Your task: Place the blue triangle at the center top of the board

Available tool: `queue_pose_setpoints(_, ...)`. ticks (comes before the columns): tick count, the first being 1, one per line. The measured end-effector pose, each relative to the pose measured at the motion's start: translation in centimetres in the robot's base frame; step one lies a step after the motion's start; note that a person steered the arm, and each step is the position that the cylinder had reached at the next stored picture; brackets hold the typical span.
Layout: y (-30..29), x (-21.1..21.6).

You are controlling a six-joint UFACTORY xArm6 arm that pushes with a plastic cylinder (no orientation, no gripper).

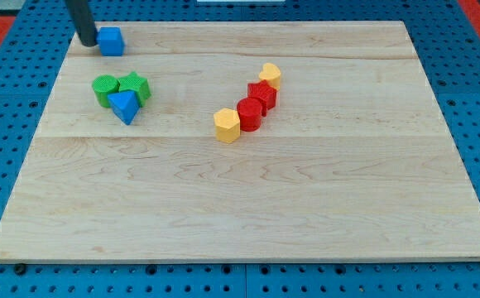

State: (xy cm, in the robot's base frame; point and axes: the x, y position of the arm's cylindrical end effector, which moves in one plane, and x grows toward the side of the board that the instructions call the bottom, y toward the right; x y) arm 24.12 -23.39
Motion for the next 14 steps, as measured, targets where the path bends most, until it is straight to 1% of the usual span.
queue_pose_setpoints(1,-2.2,1.3)
queue_pose_setpoints(2,-4.0,6.4)
queue_pose_setpoints(3,-3.8,8.0)
queue_pose_setpoints(4,-2.5,10.9)
queue_pose_setpoints(5,-1.6,15.0)
queue_pose_setpoints(6,3.2,16.6)
queue_pose_setpoints(7,12.1,15.6)
queue_pose_setpoints(8,15.4,14.9)
queue_pose_setpoints(9,12.9,13.7)
queue_pose_setpoints(10,15.2,10.6)
queue_pose_setpoints(11,21.9,8.3)
queue_pose_setpoints(12,21.9,8.9)
queue_pose_setpoints(13,21.9,6.6)
queue_pose_setpoints(14,25.8,3.4)
